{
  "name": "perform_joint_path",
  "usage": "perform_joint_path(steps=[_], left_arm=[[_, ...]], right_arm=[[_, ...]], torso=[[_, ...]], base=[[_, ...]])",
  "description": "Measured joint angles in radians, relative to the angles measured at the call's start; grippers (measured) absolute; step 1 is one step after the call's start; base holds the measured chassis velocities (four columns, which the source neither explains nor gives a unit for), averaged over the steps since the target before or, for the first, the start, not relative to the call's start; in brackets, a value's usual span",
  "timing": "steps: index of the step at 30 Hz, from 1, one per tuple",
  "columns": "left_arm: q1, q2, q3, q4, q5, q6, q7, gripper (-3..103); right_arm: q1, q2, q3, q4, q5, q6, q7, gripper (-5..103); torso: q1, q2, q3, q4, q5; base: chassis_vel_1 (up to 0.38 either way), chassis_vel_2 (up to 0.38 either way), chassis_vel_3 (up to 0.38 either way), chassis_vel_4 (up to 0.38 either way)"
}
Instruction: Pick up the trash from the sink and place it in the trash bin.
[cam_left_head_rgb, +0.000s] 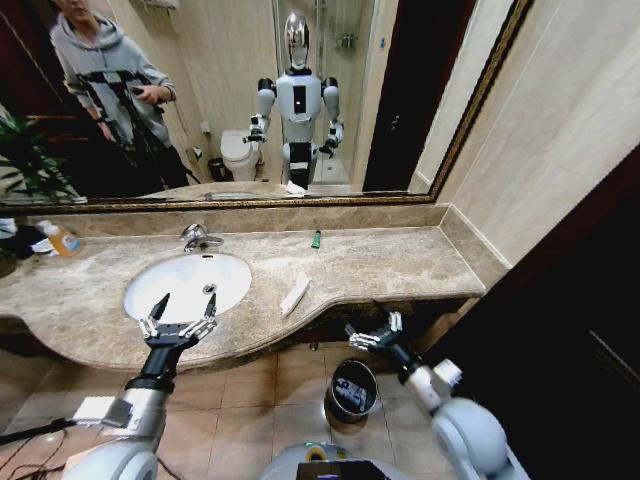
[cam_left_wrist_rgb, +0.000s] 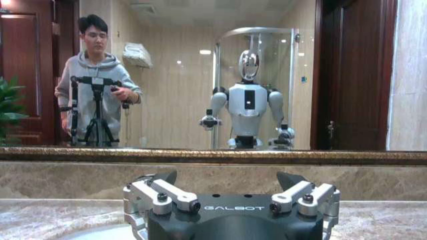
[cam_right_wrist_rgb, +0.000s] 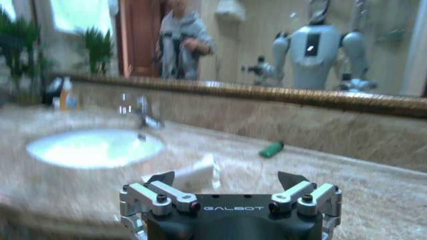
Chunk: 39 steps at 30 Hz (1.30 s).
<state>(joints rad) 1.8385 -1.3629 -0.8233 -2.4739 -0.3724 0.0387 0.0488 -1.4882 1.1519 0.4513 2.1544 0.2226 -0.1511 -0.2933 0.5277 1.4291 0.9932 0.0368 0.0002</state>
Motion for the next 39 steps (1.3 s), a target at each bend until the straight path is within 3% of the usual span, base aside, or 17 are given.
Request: perform_joint_path(steps=[7, 19, 30, 32, 39], left_arm=[[0.0, 0.0, 0.0, 0.0, 0.0, 0.0, 0.0, 100], [0.0, 0.0, 0.0, 0.0, 0.0, 0.0, 0.0, 100], [0.0, 0.0, 0.0, 0.0, 0.0, 0.0, 0.0, 100], [0.0, 0.0, 0.0, 0.0, 0.0, 0.0, 0.0, 100], [0.0, 0.0, 0.0, 0.0, 0.0, 0.0, 0.0, 100]], right_arm=[[0.24, -0.074, -0.148, -0.156, 0.049, -0.022, 0.001, 100], [0.447, -0.078, -0.344, -0.244, 0.074, -0.051, 0.003, 100], [0.587, -0.019, -0.507, -0.358, 0.091, -0.086, 0.071, 100], [0.625, 0.007, -0.544, -0.391, 0.093, -0.096, 0.132, 100], [0.667, 0.031, -0.562, -0.438, 0.076, -0.097, 0.169, 100]], torso=[[0.0, 0.0, 0.0, 0.0001, -0.0001], [0.0, 0.0, 0.0, 0.0, -0.0002], [0.0, 0.0, 0.0, 0.0, -0.0004], [0.0, 0.0, 0.0, 0.0, -0.0003], [0.0, 0.0, 0.0, 0.0001, -0.0003]], base=[[0.0, 0.0, 0.0, 0.0], [0.0, 0.0, 0.0, 0.0], [0.0, 0.0, 0.0, 0.0], [0.0, 0.0, 0.0, 0.0], [0.0, 0.0, 0.0, 0.0]])
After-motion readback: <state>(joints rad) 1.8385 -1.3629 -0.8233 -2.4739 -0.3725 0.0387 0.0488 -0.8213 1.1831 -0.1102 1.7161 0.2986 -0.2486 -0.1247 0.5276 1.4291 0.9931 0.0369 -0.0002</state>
